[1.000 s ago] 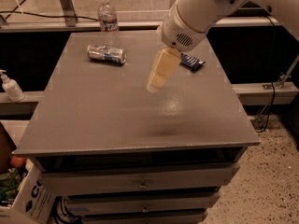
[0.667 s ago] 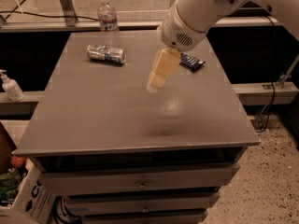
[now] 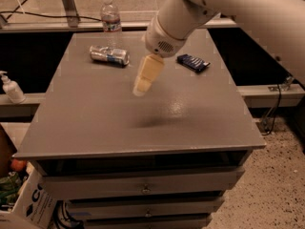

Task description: Place redbull can upright

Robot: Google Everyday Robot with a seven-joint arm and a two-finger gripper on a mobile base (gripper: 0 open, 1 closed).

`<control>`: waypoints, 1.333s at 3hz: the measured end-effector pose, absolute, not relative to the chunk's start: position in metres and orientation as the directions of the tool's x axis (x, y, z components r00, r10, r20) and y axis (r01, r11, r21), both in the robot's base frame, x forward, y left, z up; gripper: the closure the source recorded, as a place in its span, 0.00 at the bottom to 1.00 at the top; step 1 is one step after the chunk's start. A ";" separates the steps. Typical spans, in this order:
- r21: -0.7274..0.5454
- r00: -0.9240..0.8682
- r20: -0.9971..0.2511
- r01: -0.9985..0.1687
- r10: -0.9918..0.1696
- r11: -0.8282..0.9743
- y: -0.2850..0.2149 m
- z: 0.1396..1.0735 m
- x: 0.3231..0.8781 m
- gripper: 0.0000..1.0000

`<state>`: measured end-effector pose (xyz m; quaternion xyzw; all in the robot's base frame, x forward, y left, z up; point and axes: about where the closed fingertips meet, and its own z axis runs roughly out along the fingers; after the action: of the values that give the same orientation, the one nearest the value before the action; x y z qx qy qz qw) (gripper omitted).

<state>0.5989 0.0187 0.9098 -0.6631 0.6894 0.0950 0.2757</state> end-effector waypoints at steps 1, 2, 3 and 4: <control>-0.217 0.034 -0.519 -0.972 -0.854 0.093 0.047 0.890 0.618 0.00; -0.222 0.041 -0.526 -0.971 -0.849 0.090 0.067 0.878 0.638 0.00; -0.239 0.049 -0.527 -0.967 -0.849 0.093 0.077 0.874 0.664 0.00; -0.249 0.061 -0.521 -0.965 -0.851 0.083 0.089 0.871 0.685 0.00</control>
Offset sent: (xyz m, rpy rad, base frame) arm 0.0664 0.0714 -0.0449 0.0360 -0.0025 0.0184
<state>0.6849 0.0894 0.8708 -0.6698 0.6779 0.0991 0.2863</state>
